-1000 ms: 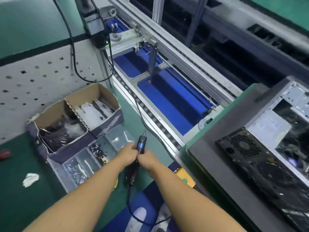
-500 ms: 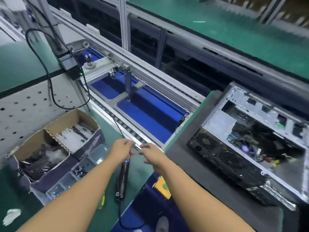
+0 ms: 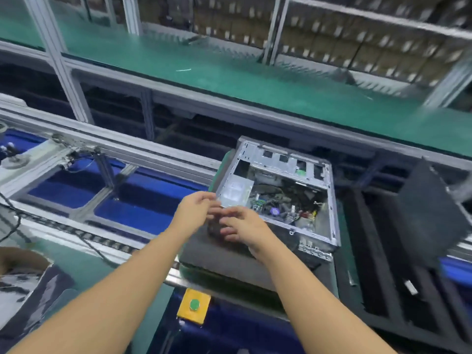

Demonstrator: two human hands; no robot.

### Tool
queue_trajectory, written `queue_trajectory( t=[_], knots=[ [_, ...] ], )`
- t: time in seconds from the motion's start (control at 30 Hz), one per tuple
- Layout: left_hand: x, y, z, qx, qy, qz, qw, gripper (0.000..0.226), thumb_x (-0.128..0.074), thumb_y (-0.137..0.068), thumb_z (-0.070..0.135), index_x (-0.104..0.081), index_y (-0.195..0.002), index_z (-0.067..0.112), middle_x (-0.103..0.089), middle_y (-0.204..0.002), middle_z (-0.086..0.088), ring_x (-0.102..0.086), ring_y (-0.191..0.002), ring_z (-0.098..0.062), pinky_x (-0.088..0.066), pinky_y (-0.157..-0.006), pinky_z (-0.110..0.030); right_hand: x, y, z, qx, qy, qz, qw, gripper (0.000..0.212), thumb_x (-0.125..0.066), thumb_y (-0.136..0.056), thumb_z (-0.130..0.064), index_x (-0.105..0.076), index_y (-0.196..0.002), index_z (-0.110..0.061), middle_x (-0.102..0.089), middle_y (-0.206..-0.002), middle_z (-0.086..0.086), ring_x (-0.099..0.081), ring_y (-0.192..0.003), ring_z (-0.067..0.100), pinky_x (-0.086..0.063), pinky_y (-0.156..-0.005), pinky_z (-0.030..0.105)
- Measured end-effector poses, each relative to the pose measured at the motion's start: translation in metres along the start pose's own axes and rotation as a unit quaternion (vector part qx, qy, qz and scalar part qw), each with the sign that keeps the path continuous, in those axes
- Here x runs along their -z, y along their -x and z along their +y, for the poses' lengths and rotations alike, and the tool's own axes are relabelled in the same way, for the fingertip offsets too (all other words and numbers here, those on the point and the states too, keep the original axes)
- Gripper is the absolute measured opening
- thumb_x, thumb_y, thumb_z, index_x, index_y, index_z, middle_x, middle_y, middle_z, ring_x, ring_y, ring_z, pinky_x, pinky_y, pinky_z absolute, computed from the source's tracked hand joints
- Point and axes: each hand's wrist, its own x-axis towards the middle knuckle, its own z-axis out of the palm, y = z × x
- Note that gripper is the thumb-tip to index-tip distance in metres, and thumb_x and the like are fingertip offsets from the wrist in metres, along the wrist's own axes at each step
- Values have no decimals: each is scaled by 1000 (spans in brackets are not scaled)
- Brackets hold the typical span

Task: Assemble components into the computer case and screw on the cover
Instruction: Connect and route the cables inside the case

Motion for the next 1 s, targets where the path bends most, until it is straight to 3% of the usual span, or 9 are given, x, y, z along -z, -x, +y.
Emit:
queue_trajectory(
  t=[0.17,0.3,0.47,0.57,0.67,0.73,0.8,0.87,1.0],
  knots=[
    [-75,-25,26,-90,-97,-78,988,32,-48,-95,-5,-66,-113,13,-72,-110,-1,-68,-93,-9,-52,-78,-17,87,2,2,17,33,95,995,16,-64,-96,-7,-66,-111,-11,-67,-96,3,-64,-67,13,-53,-66,27],
    [-115,-54,24,-123,-194,-113,967,31,-47,-98,9,-63,-114,30,-73,-103,15,-50,-44,-1,-38,-43,-14,147,-12,2,22,61,134,989,16,-62,-97,-7,-67,-109,-17,-72,-96,3,-67,-75,13,-58,-71,30],
    [-148,-99,27,-154,-362,-112,912,38,-53,-93,12,-65,-118,37,-67,-111,17,-62,-69,8,-49,-61,-15,198,-42,-1,26,130,135,982,17,-59,-98,-8,-68,-107,-20,-72,-96,2,-66,-75,10,-59,-79,32],
    [-158,-132,23,-237,-486,-118,833,34,-55,-92,20,-65,-123,29,-55,-142,10,-51,-128,-9,-38,-111,-32,212,-64,-3,34,188,130,973,16,-58,-99,-13,-66,-103,-27,-71,-96,-1,-64,-75,13,-58,-74,33],
    [-154,-158,16,-246,-618,-141,733,35,-49,-94,33,-63,-127,30,-49,-147,11,-40,-137,-7,-21,-117,-37,220,-84,11,24,277,106,955,19,-52,-100,-14,-64,-108,-27,-68,-99,-2,-59,-69,12,-48,-61,25],
    [-148,-167,13,-239,-662,-145,695,36,-45,-95,38,-63,-126,31,-53,-142,13,-46,-131,-7,-26,-113,-37,223,-92,28,-5,374,75,924,23,-51,-99,-11,-63,-118,-17,-63,-117,7,-62,-87,20,-51,-75,30],
    [-142,-171,11,-229,-666,-139,696,36,-44,-95,42,-64,-122,30,-60,-132,11,-56,-118,-11,-39,-102,-37,225,-97,43,-26,487,45,872,29,-51,-98,-12,-56,-127,-12,-55,-130,12,-60,-107,31,-52,-90,42],
    [-140,-172,10,-196,-656,-140,715,33,-43,-94,43,-65,-114,29,-66,-116,8,-62,-100,-14,-49,-85,-34,225,-100,49,-23,540,47,840,35,-54,-98,-14,-50,-132,-11,-53,-131,13,-60,-112,35,-52,-90,45],
    [-142,-182,18,-124,-625,-123,761,31,-45,-90,47,-65,-81,24,-65,-79,1,-59,-73,-18,-42,-61,-29,228,-106,51,-44,580,40,812,39,-57,-97,-10,-47,-135,-9,-56,-128,14,-63,-108,34,-50,-83,42]
  ],
)
